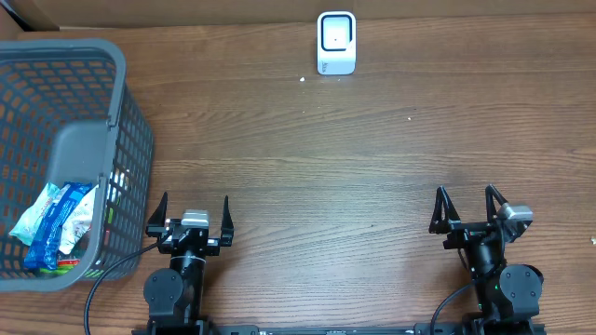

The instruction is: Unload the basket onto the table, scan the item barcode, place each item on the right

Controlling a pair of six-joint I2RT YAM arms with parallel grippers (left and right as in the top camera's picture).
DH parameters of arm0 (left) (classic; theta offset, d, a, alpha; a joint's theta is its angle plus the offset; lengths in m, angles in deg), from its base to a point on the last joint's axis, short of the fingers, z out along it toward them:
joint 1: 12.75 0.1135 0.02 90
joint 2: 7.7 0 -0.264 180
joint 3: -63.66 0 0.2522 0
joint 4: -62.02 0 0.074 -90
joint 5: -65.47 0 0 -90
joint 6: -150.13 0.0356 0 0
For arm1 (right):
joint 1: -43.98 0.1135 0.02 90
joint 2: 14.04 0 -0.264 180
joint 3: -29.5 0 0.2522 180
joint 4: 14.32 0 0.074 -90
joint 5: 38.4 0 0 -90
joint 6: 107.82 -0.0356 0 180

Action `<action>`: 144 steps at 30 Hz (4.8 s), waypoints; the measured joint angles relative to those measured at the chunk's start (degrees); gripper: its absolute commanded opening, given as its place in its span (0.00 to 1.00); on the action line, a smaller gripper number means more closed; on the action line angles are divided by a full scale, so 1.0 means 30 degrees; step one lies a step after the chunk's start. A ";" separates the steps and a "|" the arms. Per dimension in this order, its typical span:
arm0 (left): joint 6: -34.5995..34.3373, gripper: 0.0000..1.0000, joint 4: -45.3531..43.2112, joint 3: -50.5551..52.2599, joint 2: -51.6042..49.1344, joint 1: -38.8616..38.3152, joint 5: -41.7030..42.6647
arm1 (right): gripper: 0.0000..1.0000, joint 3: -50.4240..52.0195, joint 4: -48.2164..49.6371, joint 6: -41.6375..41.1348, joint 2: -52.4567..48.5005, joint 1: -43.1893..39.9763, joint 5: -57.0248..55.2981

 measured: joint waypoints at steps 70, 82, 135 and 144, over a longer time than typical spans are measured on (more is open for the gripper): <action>0.0000 1.00 -0.0044 0.0000 0.0000 0.0000 0.0000 | 1.00 0.0000 0.0160 0.0000 0.0000 0.0000 -0.0022; -0.0743 1.00 -0.1348 -0.0386 -0.0015 0.0000 0.1690 | 1.00 -0.0277 0.1202 0.1333 0.0000 0.0000 0.0415; 0.0284 1.00 2.7991 -4.3095 -3.0199 0.0015 0.6535 | 1.00 -3.5656 -2.4669 0.5916 -2.6600 0.0000 0.8582; -0.4189 1.00 2.8888 -4.4421 -3.0316 0.4459 0.2288 | 1.00 -3.5656 -2.4910 0.5931 -2.7350 0.0000 0.9056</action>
